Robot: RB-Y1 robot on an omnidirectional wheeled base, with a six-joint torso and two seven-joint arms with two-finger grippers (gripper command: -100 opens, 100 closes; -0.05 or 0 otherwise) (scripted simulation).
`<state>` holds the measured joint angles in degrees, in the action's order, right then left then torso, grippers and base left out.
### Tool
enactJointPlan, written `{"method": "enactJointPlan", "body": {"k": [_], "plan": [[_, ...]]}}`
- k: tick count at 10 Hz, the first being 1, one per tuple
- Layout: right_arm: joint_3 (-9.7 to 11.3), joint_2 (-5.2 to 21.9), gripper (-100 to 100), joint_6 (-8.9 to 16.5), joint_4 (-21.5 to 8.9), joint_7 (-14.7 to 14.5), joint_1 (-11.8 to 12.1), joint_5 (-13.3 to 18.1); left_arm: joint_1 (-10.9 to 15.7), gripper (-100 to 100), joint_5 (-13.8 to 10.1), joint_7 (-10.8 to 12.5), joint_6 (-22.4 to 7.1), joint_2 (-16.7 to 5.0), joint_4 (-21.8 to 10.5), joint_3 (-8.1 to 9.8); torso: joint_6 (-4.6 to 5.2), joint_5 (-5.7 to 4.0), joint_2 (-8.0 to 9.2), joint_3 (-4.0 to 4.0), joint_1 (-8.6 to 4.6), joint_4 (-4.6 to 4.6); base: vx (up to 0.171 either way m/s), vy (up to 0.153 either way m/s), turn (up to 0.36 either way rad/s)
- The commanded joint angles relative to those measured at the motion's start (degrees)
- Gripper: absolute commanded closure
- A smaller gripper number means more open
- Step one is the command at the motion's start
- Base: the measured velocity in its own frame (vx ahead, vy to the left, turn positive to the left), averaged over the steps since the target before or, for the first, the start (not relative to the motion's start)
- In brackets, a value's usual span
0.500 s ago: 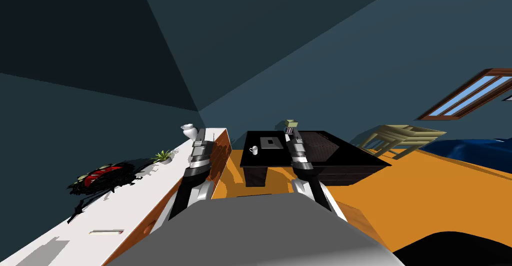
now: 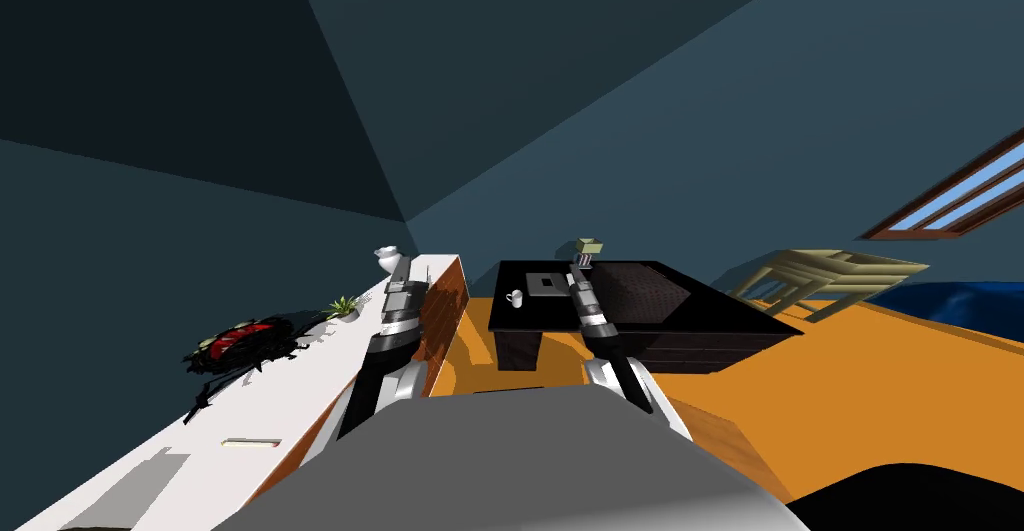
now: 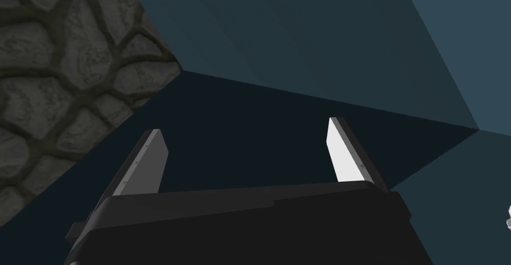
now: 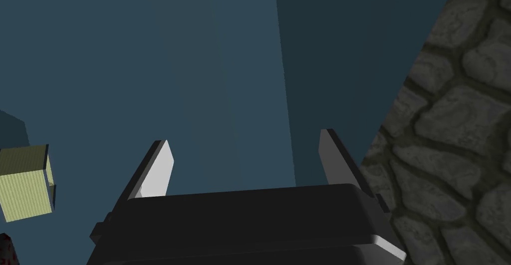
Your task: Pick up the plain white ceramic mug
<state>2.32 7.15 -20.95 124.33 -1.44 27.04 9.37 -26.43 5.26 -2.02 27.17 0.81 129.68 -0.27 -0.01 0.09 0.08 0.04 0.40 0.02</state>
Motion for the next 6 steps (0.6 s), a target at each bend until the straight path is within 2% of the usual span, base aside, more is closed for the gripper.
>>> {"method": "enactJointPlan", "body": {"k": [1,3,4,6], "plan": [[0.5,0.1,-100,-0.1,-1.0,-1.6,0.0,1.1,0.0,0,0.0,0.0,0.0,0.0,0.0,0.0,0.0,0.0,0.0,0.0,0.0,0.0,-0.011,0.067,0.013],[0.4,1.7,-100,-0.2,-4.9,-5.2,-1.0,4.4,0.0,0,0.0,0.0,0.0,0.0,0.0,0.0,0.0,-0.03,-0.01,-0.01,-0.14,0.0,-0.023,0.077,0.057],[0.4,1.7,-100,-0.2,-4.9,-5.6,-1.0,4.4,0.0,0,0.0,0.0,0.0,0.0,0.0,0.0,0.0,-0.02,0.0,0.0,-0.07,0.0,-0.019,0.078,0.033],[0.3,3.2,-100,-0.3,-8.7,-9.5,-2.3,8.2,0.0,0,0.0,0.0,0.0,0.0,0.0,0.0,0.0,-0.02,0.01,0.01,-0.07,0.0,-0.027,0.097,0.091]]}}
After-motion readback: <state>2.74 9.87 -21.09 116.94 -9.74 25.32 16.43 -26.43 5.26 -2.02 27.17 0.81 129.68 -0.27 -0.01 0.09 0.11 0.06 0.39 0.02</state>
